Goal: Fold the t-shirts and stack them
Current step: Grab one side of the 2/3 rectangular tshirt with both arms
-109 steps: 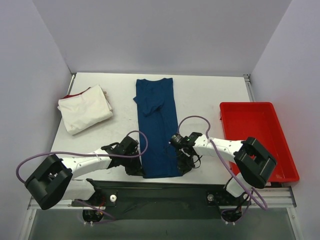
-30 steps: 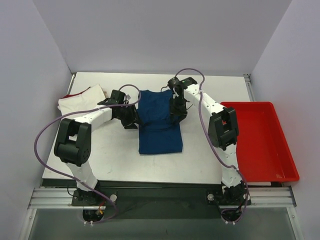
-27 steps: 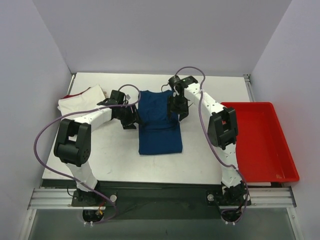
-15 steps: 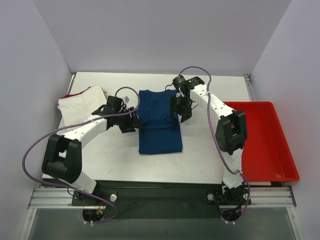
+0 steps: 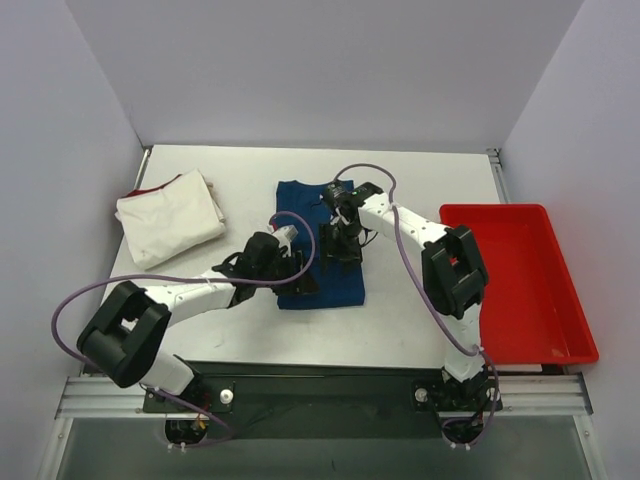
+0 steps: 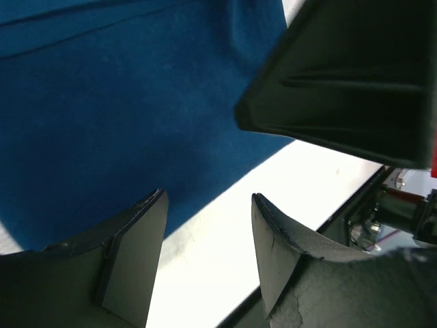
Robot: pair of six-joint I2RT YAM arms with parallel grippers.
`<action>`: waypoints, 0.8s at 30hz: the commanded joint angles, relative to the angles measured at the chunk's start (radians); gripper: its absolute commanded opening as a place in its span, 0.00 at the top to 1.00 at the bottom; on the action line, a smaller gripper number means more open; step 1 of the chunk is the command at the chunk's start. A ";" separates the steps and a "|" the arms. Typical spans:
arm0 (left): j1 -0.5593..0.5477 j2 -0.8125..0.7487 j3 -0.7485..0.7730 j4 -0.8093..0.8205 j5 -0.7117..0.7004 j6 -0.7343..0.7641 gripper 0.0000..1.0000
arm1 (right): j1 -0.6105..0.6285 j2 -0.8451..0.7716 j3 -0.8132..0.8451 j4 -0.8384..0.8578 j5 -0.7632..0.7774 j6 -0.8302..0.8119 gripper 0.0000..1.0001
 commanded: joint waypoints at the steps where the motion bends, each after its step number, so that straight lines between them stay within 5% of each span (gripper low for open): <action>1: -0.030 0.023 -0.029 0.226 -0.058 -0.003 0.38 | -0.005 0.047 0.022 -0.010 0.000 0.029 0.50; 11: -0.113 0.151 -0.097 0.222 -0.082 0.034 0.38 | -0.008 0.161 0.108 -0.009 0.055 0.055 0.50; 24: -0.216 0.091 -0.177 0.075 -0.145 0.070 0.37 | -0.064 0.283 0.341 -0.032 0.199 0.101 0.50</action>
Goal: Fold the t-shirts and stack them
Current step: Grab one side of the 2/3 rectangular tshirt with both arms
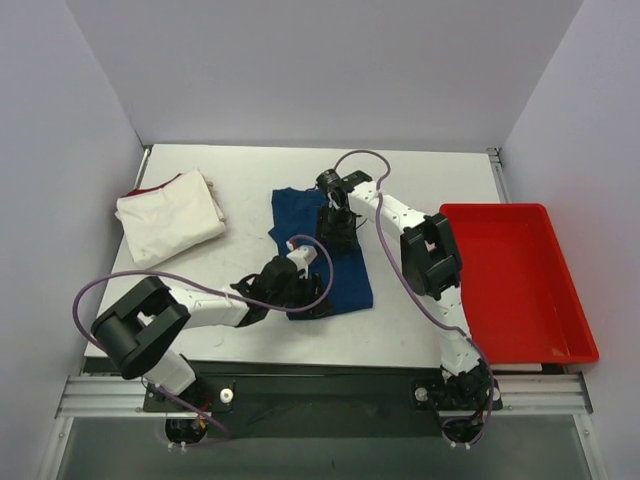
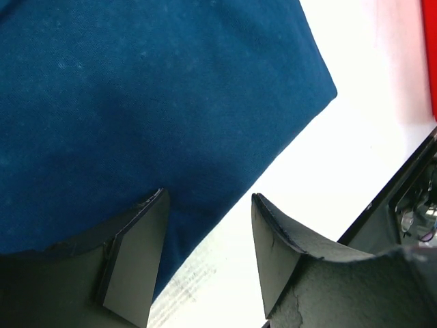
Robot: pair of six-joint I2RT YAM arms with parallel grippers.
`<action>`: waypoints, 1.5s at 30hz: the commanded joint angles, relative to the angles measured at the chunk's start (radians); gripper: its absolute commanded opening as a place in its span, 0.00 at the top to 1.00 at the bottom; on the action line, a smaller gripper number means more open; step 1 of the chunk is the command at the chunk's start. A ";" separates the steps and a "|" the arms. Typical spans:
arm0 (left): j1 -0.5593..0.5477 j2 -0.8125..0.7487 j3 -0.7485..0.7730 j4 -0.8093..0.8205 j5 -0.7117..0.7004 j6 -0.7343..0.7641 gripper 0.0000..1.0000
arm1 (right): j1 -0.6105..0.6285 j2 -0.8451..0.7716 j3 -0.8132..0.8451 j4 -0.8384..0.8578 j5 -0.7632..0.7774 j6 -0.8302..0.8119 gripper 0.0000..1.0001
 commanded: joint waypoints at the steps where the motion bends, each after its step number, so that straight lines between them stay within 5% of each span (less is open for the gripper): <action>1: -0.030 -0.001 -0.060 -0.192 -0.020 0.030 0.38 | -0.025 0.061 0.122 -0.044 0.071 0.019 0.50; 10: -0.071 -0.094 -0.112 -0.261 -0.072 0.010 0.37 | -0.050 0.107 0.355 -0.049 0.006 0.064 0.48; 16: -0.111 -0.209 -0.072 -0.391 -0.123 0.019 0.37 | -0.085 -0.011 0.290 -0.044 -0.035 0.042 0.46; 24: -0.113 -0.449 0.075 -0.592 -0.232 -0.027 0.30 | -0.097 -0.374 -0.214 0.031 -0.035 -0.022 0.44; 30: -0.055 -0.568 0.046 -0.756 -0.297 -0.137 0.27 | -0.083 -0.614 -0.635 0.152 -0.121 0.044 0.43; 37: 0.085 -0.666 -0.046 -0.880 -0.246 -0.223 0.30 | 0.041 -0.720 -0.910 0.258 -0.176 0.154 0.45; 45: 0.144 -0.723 -0.124 -0.852 -0.143 -0.239 0.35 | 0.098 -0.728 -1.021 0.327 -0.176 0.232 0.53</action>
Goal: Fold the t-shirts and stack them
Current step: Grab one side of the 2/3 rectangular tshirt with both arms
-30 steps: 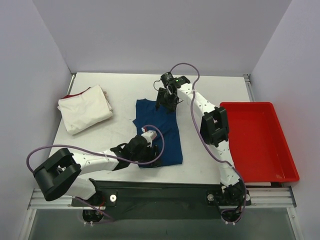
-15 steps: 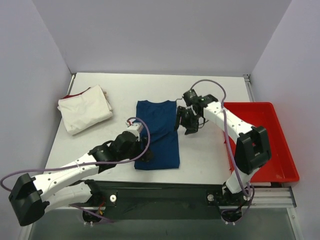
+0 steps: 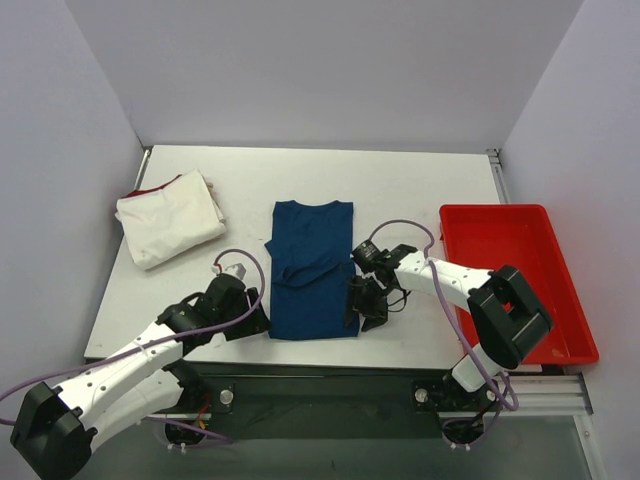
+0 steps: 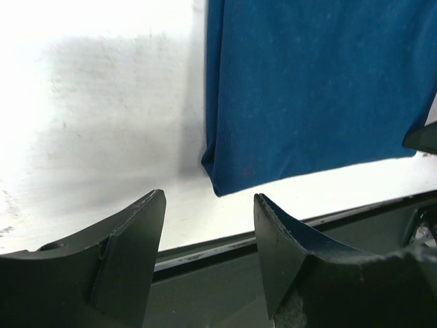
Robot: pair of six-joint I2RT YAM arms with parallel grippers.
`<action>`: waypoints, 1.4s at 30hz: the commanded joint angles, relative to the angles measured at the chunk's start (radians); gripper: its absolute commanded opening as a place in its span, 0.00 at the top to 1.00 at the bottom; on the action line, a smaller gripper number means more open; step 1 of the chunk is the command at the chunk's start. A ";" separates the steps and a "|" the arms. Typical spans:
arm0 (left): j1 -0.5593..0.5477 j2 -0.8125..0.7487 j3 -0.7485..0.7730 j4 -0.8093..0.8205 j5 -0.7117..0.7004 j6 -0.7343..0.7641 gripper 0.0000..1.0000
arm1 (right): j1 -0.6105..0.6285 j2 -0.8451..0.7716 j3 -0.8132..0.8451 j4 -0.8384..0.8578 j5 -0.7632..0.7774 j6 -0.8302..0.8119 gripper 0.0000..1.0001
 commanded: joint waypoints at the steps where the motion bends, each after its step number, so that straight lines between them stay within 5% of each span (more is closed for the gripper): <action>1: 0.004 -0.013 -0.016 0.028 0.069 -0.020 0.36 | -0.001 -0.043 -0.026 0.017 0.001 0.049 0.53; 15: 0.009 0.040 -0.122 0.197 0.150 -0.055 0.36 | 0.021 -0.005 -0.089 0.040 0.029 0.060 0.62; 29: 0.018 0.078 -0.174 0.252 0.133 -0.060 0.48 | 0.031 0.032 -0.069 0.042 0.040 0.048 0.70; 35: 0.018 0.089 -0.207 0.321 0.135 -0.060 0.65 | 0.044 0.045 -0.060 0.039 0.035 0.045 0.79; 42: 0.018 0.084 -0.218 0.370 0.138 -0.045 1.00 | 0.053 0.020 -0.058 0.033 0.034 0.052 0.96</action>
